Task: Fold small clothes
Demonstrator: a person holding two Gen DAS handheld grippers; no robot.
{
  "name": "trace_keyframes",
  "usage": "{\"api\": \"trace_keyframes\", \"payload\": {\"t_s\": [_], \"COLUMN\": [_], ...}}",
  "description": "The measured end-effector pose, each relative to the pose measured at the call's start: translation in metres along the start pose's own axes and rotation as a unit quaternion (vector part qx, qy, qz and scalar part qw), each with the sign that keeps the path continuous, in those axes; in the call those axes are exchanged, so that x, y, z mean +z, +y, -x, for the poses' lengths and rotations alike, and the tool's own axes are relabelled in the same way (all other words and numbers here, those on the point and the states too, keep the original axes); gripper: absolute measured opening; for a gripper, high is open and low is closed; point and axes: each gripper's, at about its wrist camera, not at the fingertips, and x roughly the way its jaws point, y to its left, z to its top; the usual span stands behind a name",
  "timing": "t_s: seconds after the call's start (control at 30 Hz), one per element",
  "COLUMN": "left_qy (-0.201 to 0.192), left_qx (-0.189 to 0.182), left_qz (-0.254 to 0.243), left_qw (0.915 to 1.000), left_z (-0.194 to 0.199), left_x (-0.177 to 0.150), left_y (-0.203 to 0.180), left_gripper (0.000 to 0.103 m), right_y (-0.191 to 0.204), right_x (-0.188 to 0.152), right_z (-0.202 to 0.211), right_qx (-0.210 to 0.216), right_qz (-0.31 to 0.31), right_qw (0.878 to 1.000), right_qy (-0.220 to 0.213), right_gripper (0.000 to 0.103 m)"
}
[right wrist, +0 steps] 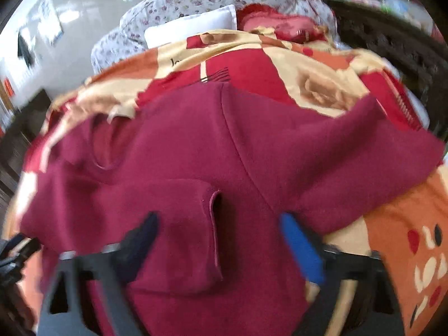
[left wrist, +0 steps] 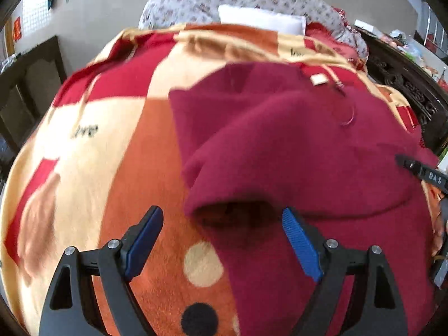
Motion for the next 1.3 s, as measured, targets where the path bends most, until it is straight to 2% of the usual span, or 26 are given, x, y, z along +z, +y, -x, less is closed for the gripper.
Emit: {"api": "trace_keyframes", "payload": {"t_s": [0.03,0.07,0.13,0.23,0.27,0.33,0.4,0.43,0.5,0.57,0.63,0.7,0.77,0.87,0.97,1.07,1.1,1.2,1.3], "left_qy": [0.002,0.002,-0.007,-0.016,-0.013,-0.008,-0.01,-0.015,-0.031,-0.053,-0.069,-0.081,-0.08,-0.054,-0.019,0.006,0.003,0.002,-0.006], "left_qx": [0.0,0.0,-0.001,-0.009,-0.01,-0.006,-0.001,-0.004,-0.012,-0.014,-0.01,-0.012,-0.016,-0.008,0.013,-0.008,-0.014,-0.005,0.0], "left_qz": [0.002,0.003,0.008,0.012,0.008,0.002,0.001,0.003,0.011,0.016,0.017,0.018,0.021,0.017,0.028,0.07,0.075,0.065,0.061], "left_qw": [1.0,1.0,0.9999,0.9998,0.9998,0.9999,1.0,0.9999,0.9994,0.9984,0.9974,0.9965,0.9965,0.9983,0.9993,0.9975,0.9971,0.9979,0.9981], "left_z": [-0.002,-0.002,0.002,0.006,0.005,0.004,0.006,0.011,0.023,0.037,0.045,0.046,0.04,0.015,-0.011,-0.027,-0.027,-0.022,-0.015], "left_x": [0.0,0.0,0.0,0.001,0.0,-0.002,-0.003,-0.003,-0.001,0.005,0.011,0.018,0.023,0.022,0.015,0.009,0.008,0.01,0.009], "left_y": [0.001,0.002,0.003,-0.001,-0.003,-0.007,-0.009,-0.009,-0.007,-0.006,-0.006,-0.009,-0.013,-0.018,-0.009,0.011,0.014,0.011,0.007], "left_gripper": [0.086,0.086,0.086,0.086,0.086,0.086,0.086,0.086,0.086,0.086,0.086,0.086,0.086,0.086,0.086,0.086,0.087,0.087,0.087], "right_y": [0.001,0.0,-0.006,-0.02,-0.025,-0.036,-0.039,-0.042,-0.051,-0.06,-0.059,-0.037,-0.001,0.056,0.099,0.129,0.135,0.13,0.106], "right_x": [0.003,0.006,0.018,0.032,0.035,0.037,0.036,0.033,0.029,0.023,0.02,0.024,0.03,0.03,0.024,0.021,0.021,0.025,0.021], "right_z": [0.004,0.007,0.028,0.061,0.064,0.054,0.031,0.018,0.011,0.029,0.052,0.063,0.054,0.029,0.004,-0.031,-0.044,-0.043,-0.01], "right_qx": [0.013,0.035,0.049,0.011,0.006,0.002,0.002,-0.002,0.007,0.009,0.02,0.058,0.118,0.186,0.192,0.197,0.18,0.179,0.169], "right_qz": [0.013,0.012,0.01,0.011,0.005,-0.011,-0.015,-0.017,-0.032,-0.059,-0.071,-0.044,0.001,0.044,0.089,0.11,0.115,0.101,0.097], "right_qw": [1.0,0.999,0.998,0.994,0.993,0.995,0.998,1.0,0.999,0.997,0.994,0.992,0.99,0.981,0.977,0.974,0.976,0.978,0.981], "right_qy": [-0.008,-0.005,-0.038,-0.109,-0.114,-0.097,-0.053,-0.024,-0.006,-0.04,-0.084,-0.098,-0.075,-0.034,-0.017,0.026,0.037,0.036,0.01], "right_gripper": [0.017,0.005,0.005,0.005,0.005,0.005,0.006,0.011,0.028,0.052,0.062,0.062,0.062,0.054,0.042,0.04,0.04,0.036,0.039]}}
